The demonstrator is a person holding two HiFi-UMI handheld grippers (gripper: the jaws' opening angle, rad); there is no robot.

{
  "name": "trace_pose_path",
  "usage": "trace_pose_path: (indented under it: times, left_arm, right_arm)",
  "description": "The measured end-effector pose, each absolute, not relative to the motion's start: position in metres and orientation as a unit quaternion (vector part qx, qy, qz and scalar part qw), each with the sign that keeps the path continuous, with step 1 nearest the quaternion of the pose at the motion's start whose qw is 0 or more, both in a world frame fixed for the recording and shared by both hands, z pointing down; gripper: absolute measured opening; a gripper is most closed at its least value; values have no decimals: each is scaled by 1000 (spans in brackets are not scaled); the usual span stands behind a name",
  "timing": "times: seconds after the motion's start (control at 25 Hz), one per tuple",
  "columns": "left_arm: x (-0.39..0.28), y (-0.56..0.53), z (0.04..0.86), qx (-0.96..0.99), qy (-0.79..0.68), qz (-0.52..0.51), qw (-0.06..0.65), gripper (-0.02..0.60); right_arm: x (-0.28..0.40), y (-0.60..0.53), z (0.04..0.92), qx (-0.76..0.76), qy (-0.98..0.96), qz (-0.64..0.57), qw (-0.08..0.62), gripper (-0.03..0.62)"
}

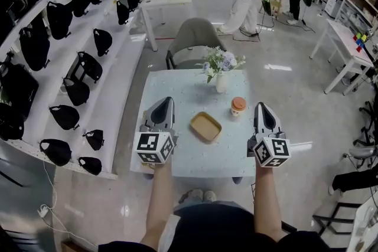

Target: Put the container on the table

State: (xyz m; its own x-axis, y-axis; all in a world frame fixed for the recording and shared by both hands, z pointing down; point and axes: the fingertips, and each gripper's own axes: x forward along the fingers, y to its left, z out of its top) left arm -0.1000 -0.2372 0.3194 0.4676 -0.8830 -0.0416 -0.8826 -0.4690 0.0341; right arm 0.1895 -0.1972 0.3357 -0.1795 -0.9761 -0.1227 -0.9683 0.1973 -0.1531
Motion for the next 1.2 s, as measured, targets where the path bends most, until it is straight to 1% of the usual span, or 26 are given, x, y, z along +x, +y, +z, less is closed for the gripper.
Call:
trace_pose_path:
  times: [1.2]
  left_arm:
    - [-98,-239,331,860,-509,-20,20,9]
  right_arm:
    - [190,-195,343,-639,764,-34,83,-3]
